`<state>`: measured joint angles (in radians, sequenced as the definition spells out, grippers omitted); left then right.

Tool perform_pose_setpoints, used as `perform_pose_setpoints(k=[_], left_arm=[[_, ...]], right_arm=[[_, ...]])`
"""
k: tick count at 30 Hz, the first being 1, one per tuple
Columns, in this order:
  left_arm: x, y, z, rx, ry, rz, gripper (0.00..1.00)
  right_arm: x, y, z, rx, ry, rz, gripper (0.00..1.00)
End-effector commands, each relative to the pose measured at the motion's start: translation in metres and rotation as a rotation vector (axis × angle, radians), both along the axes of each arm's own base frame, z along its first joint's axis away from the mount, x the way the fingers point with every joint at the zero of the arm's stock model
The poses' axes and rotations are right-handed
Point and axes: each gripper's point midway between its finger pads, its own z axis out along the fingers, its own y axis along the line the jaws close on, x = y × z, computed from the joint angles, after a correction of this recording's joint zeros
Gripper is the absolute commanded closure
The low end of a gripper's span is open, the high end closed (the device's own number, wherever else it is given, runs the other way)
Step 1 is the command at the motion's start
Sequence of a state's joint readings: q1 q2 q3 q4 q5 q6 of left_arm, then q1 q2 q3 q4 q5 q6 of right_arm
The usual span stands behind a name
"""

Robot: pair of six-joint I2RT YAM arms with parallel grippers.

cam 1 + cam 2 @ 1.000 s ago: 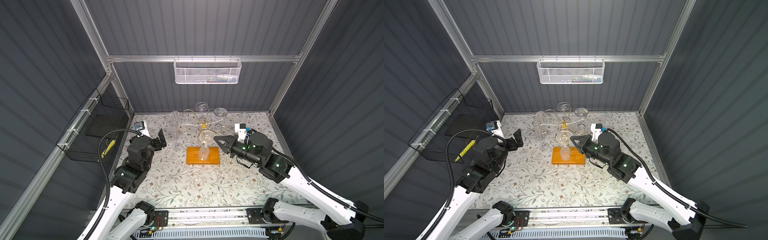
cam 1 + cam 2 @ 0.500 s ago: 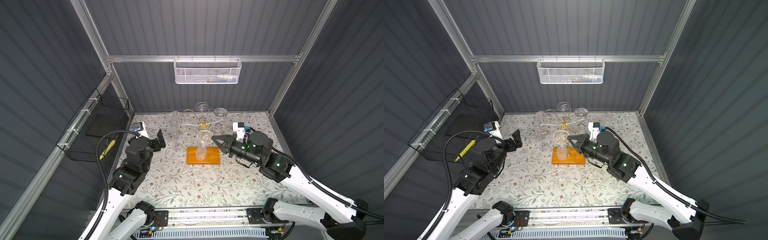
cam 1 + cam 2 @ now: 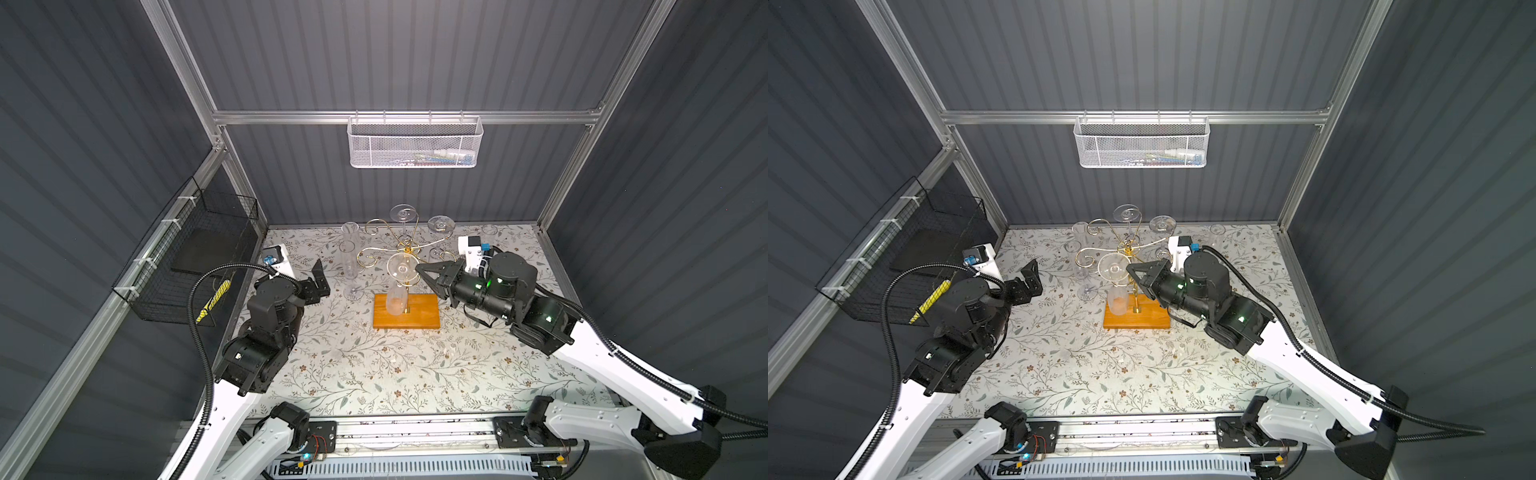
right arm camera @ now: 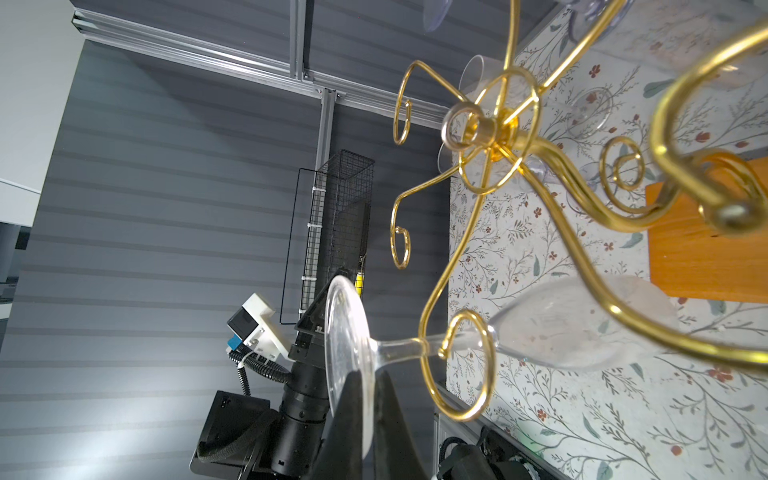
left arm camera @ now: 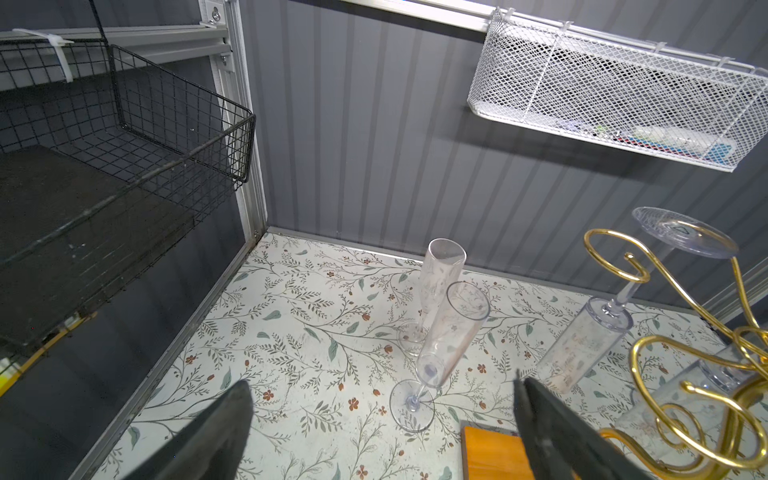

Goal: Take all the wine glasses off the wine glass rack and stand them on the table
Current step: 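Close the right gripper on the wine glass base, then lift the wine glass off the rack with the right gripper, pulling it nearer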

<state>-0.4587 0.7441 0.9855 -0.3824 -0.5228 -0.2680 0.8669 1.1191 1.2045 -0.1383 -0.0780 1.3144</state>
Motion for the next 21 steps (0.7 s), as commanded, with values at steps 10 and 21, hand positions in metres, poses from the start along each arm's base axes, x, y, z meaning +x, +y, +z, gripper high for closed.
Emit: perform_pose_setpoints(k=[10, 21], left_arm=[[-0.006, -0.003, -0.011, -0.028, 0.024, -0.021, 0.0], [-0.004, -0.006, -0.015, -0.028, 0.043, -0.036, 0.0]], right_arm=[[0.012, -0.012, 0.014, -0.001, -0.018, -0.088, 1.0], [0.02, -0.042, 0.009, 0.018, 0.0, -0.186, 1.0]])
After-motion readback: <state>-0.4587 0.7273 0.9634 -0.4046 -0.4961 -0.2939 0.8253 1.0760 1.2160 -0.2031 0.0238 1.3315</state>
